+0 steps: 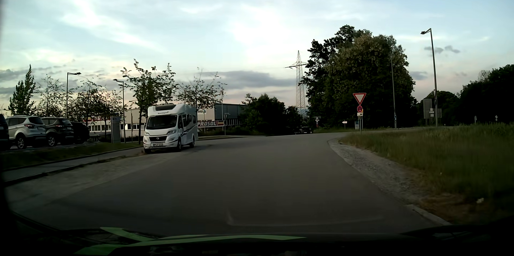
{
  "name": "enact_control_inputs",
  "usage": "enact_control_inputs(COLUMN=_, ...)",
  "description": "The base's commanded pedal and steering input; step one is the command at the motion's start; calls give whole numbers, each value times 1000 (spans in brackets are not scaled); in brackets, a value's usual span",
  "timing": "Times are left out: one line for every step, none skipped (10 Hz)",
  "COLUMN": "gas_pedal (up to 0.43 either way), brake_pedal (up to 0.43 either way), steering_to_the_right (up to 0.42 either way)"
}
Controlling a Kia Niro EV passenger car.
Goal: Follow the waypoints while adhering to traffic rules and regulations
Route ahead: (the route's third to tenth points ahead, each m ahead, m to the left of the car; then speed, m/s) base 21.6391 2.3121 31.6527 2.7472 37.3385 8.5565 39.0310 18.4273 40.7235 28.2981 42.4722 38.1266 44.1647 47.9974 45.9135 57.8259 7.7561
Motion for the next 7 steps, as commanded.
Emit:
enact_control_inputs(gas_pedal=0, brake_pedal=0, steering_to_the_right=15)
enact_control_inputs(gas_pedal=0, brake_pedal=24, steering_to_the_right=15)
enact_control_inputs(gas_pedal=0, brake_pedal=37, steering_to_the_right=17)
enact_control_inputs(gas_pedal=0, brake_pedal=55, steering_to_the_right=23)
enact_control_inputs(gas_pedal=0, brake_pedal=73, steering_to_the_right=25)
enact_control_inputs(gas_pedal=0, brake_pedal=91, steering_to_the_right=25)
enact_control_inputs(gas_pedal=0, brake_pedal=110, steering_to_the_right=25)
